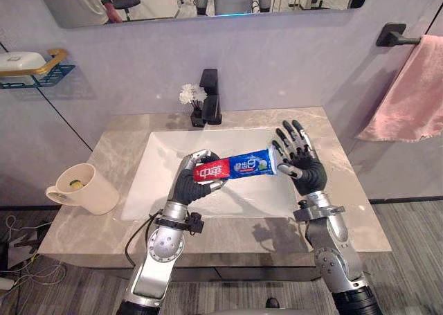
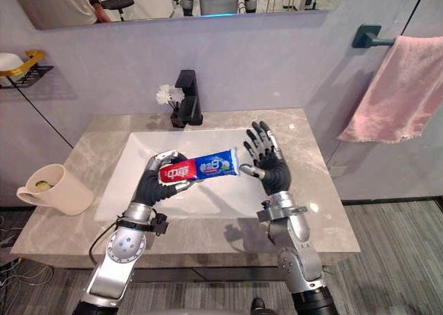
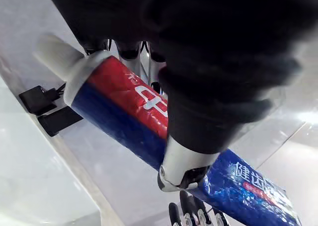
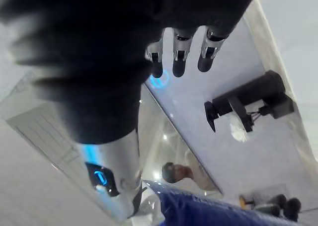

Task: Organize washtable

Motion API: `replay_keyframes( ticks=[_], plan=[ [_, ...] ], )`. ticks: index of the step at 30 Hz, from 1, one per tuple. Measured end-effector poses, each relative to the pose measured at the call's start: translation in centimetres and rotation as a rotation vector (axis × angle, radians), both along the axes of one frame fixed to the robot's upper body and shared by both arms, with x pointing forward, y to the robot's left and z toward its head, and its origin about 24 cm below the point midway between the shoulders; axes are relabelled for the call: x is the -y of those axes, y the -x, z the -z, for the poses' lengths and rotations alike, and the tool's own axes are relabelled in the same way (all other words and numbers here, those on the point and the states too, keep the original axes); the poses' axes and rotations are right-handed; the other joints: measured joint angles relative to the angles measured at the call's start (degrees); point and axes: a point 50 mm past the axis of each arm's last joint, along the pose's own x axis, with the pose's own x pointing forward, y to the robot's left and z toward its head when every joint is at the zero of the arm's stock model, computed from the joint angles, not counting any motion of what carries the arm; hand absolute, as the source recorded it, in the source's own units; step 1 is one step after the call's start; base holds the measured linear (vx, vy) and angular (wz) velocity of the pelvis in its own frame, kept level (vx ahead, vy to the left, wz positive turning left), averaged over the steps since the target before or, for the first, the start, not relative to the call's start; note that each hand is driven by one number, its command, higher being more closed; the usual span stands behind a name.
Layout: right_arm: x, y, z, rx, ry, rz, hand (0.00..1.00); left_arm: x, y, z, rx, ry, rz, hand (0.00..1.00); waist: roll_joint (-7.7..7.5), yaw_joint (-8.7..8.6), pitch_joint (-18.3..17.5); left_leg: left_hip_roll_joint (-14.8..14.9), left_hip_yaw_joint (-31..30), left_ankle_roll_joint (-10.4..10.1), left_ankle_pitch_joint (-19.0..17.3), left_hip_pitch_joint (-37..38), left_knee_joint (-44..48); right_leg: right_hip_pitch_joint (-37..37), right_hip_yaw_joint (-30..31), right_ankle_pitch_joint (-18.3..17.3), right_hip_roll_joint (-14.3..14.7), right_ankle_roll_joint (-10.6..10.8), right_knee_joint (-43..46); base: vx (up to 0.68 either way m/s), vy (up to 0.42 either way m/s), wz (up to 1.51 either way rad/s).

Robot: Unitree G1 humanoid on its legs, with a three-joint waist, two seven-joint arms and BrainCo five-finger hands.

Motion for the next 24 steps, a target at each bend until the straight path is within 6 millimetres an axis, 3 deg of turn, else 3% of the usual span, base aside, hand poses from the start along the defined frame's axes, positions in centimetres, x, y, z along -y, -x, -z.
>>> replay_keyframes(
  ticks=[6, 24],
  plan=[
    [-0.9, 0.2, 0.1, 0.004, 0.007, -0.056, 0.0, -0.1, 0.0, 0.2, -0.01, -0.012, 0.001, 1.0, -0.9, -0.02, -0.9, 0.0, 0.2, 0.0, 0.3, -0.2, 0.0, -0.7, 0.2, 0.3, 0.0, -0.2, 0.0, -0.02, 0.004, -0.01],
    [-0.8, 0.1, 0.4, -0.005, 0.018, -0.05, 0.0, -0.1, -0.4, 0.0, 0.001, -0.01, -0.002, 1.0, -1.02, 0.01, -1.0, 0.1, 0.6, -0.2, 1.3, -0.3, -0.9, -1.3, 0.3, 1.0, 0.0, -0.5, 0.0, -0.03, 0.001, 0.0]
  ],
)
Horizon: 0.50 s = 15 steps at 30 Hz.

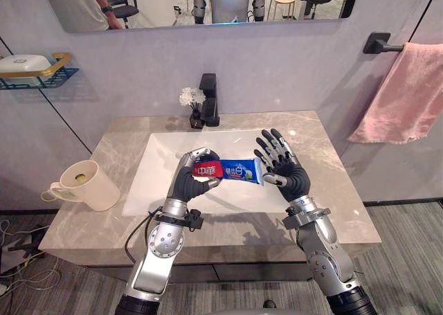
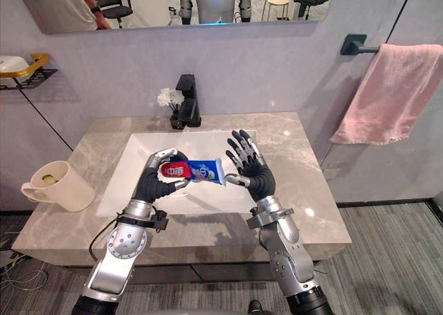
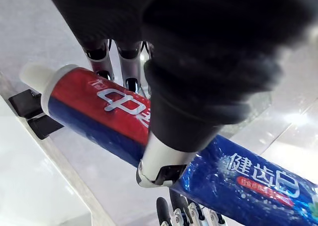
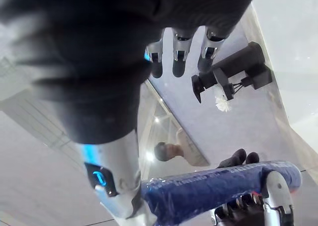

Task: Organize washtable

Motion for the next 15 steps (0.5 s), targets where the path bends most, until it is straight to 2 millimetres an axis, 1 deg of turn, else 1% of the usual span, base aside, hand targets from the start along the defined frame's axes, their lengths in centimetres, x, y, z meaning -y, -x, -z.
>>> replay_keyframes(
  ticks=[6, 8, 15],
  plan=[
    [0.7, -0.2, -0.1, 0.007, 0.004, 0.037, 0.0, -0.3, -0.1, 0.1, -0.005, 0.028, -0.021, 1.0, -0.04, 0.02, 0.0, 0.0, 0.0, 0.0, 0.1, 0.1, 0.0, 0.0, 0.0, 0.0, 0.0, 0.0, 0.2, 0.0, 0.0, 0.0],
    [1.1, -0.3, -0.2, 0.01, 0.0, 0.058, 0.0, -1.2, -0.3, -0.1, -0.002, 0.058, -0.059, 1.0, -0.06, 0.01, 0.0, 0.0, 0.0, 0.0, 0.1, 0.1, 0.0, 0.1, 0.0, 0.0, 0.0, 0.0, 0.2, 0.0, 0.0, 0.0],
    [2.6, -0.5, -0.5, 0.023, 0.012, 0.141, 0.0, -3.1, -0.4, -0.4, 0.015, 0.098, -0.145, 1.0, -0.14, 0.14, 0.0, 0.0, 0.0, 0.0, 0.1, 0.2, -0.1, 0.6, 0.0, 0.0, 0.0, 0.0, 0.0, 0.0, 0.0, 0.0]
  ],
)
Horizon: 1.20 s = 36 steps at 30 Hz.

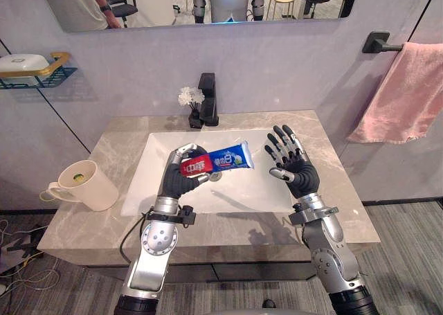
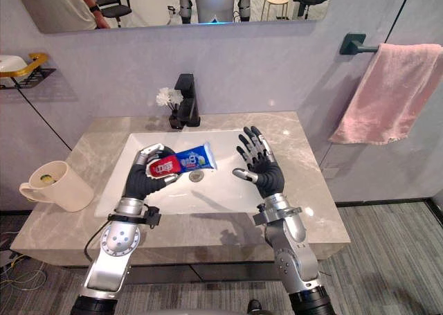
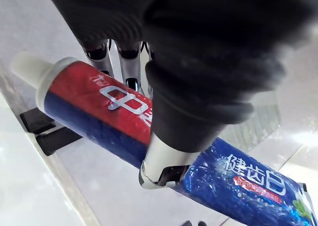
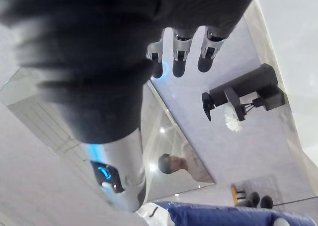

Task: Organize washtable

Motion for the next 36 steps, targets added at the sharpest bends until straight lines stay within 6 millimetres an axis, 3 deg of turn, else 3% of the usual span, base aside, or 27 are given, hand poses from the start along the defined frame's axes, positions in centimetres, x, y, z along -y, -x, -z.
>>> replay_keyframes(
  ticks=[5, 12, 21, 36],
  plan=[
    [0.8, -0.1, -0.1, -0.001, -0.006, 0.049, 0.0, -0.9, 0.0, -0.1, 0.008, 0.012, -0.044, 1.0, -0.04, -0.01, 0.0, 0.1, 0.1, 0.0, 0.0, 0.1, 0.0, 0.0, 0.0, 0.0, 0.0, 0.0, 0.0, 0.0, 0.0, 0.0],
    [-0.2, 0.0, 0.0, 0.0, -0.002, 0.024, 0.0, -0.9, 0.0, -0.1, 0.012, 0.036, -0.06, 1.0, -0.06, -0.03, 0.0, 0.1, 0.1, 0.0, 0.0, 0.1, 0.0, -0.1, 0.1, 0.0, -0.1, 0.0, 0.0, 0.0, 0.0, 0.0],
    [-4.5, 0.4, 1.3, -0.057, -0.008, -0.154, 0.0, 1.4, 0.1, 0.1, 0.0, 0.055, 0.029, 1.0, -0.11, 0.4, 0.0, 0.1, -0.2, -0.1, 0.0, 0.0, 0.0, -0.1, -0.1, 0.0, -0.2, 0.0, 0.0, 0.0, 0.0, 0.0],
    [-8.8, 0.0, 0.7, -0.04, 0.003, -0.319, 0.0, 4.2, 0.1, 1.7, -0.074, 0.062, 0.139, 1.0, -0.57, 1.21, -0.3, 0.0, -0.5, -0.1, 0.3, 0.1, 0.0, -0.1, -0.5, 0.0, -0.3, 0.0, 0.0, 0.0, 0.0, 0.0]
  ],
)
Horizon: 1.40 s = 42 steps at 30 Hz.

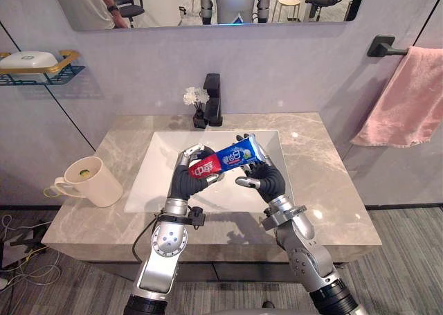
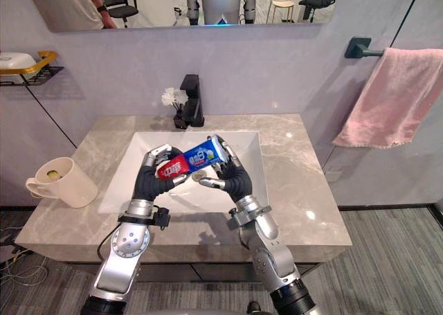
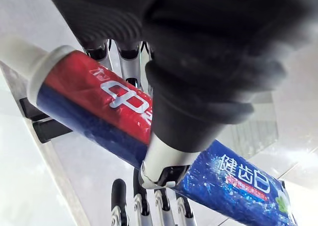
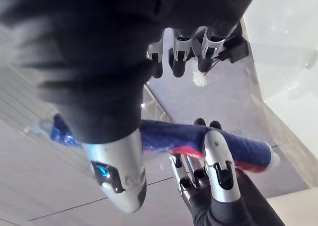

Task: Organize washtable

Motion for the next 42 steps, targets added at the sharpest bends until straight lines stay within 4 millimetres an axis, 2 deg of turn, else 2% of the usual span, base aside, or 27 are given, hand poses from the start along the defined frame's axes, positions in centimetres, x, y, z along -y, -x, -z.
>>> replay_keyframes(
  ticks=[1, 2, 7, 14, 29, 30, 38, 40, 42],
  plan=[
    [-0.2, 0.0, -0.2, 0.004, -0.005, -0.003, 0.0, 0.2, 0.0, 0.0, -0.001, 0.0, 0.007, 1.0, -0.18, 0.01, -0.1, 0.0, 0.0, 0.0, 0.0, 0.0, 0.0, 0.0, 0.0, 0.0, 0.0, 0.0, 0.0, 0.0, 0.0, 0.0],
    [-0.3, -0.1, -0.3, 0.007, -0.007, -0.004, 1.0, 0.4, 0.1, 0.0, -0.002, 0.001, 0.015, 1.0, -0.3, 0.05, -0.2, 0.0, 0.0, 0.0, 0.0, 0.0, 0.0, 0.0, 0.0, 0.0, 0.0, 0.0, 0.0, 0.0, 0.0, 0.0],
    [-0.7, -0.4, -0.3, -0.009, -0.006, 0.006, 1.0, 0.9, 0.1, 0.4, -0.017, 0.0, 0.037, 1.0, -0.72, 0.14, -0.5, -0.1, 0.0, 0.0, 0.0, 0.0, 0.0, 0.0, -0.1, 0.0, -0.1, 0.0, 0.0, 0.0, 0.0, 0.0],
    [-0.2, -1.3, -0.6, -0.012, -0.009, 0.05, 1.0, 1.7, 0.4, 0.4, -0.009, 0.012, 0.077, 1.0, -0.73, 0.13, -0.5, -0.1, 0.0, 0.0, 0.1, 0.0, 0.0, 0.0, 0.0, 0.0, -0.1, 0.0, 0.0, 0.0, 0.0, 0.0],
    [0.0, -1.4, -0.8, -0.003, -0.024, 0.061, 1.0, 2.1, 0.6, 0.4, -0.008, 0.012, 0.101, 1.0, -0.65, 0.22, -0.7, 0.0, 0.0, -0.1, 0.4, 0.1, -0.1, 0.0, 0.0, 0.2, 0.0, -0.2, 0.0, 0.0, 0.0, 0.0],
    [0.0, -1.4, -0.8, -0.003, -0.024, 0.061, 1.0, 2.1, 0.6, 0.4, -0.007, 0.012, 0.101, 0.0, -0.65, 0.24, -0.7, 0.0, 0.0, -0.1, 0.5, 0.1, -0.1, 0.0, 0.0, 0.2, 0.0, -0.2, 0.0, 0.0, 0.0, 0.0],
    [-0.1, -1.3, -0.9, 0.007, -0.028, 0.055, 1.0, 1.3, 0.4, 0.0, 0.015, 0.018, 0.061, 0.0, -0.61, 0.3, -0.7, 0.0, 0.0, -0.2, 1.4, 0.9, -1.7, 0.2, -0.2, 0.4, 0.1, -0.4, 0.0, -0.02, 0.001, 0.01],
    [0.0, -1.3, -1.2, 0.019, -0.032, 0.059, 1.0, 1.0, 0.5, -0.7, 0.045, 0.025, 0.047, 0.0, -0.61, 0.32, -0.7, 0.0, -0.2, -0.3, 1.5, 0.9, -1.8, 0.2, -0.4, 0.4, 0.1, -0.4, 0.0, -0.03, 0.004, 0.06],
    [0.6, -1.5, -1.3, 0.031, -0.03, 0.088, 1.0, -0.3, 0.6, -2.4, 0.129, 0.043, -0.012, 0.0, -0.6, 0.24, -0.7, 0.0, -0.7, -0.3, 1.7, 0.9, -1.9, 0.3, -0.9, 0.4, 0.0, -0.4, 0.0, -0.02, 0.005, 0.1]
  ],
)
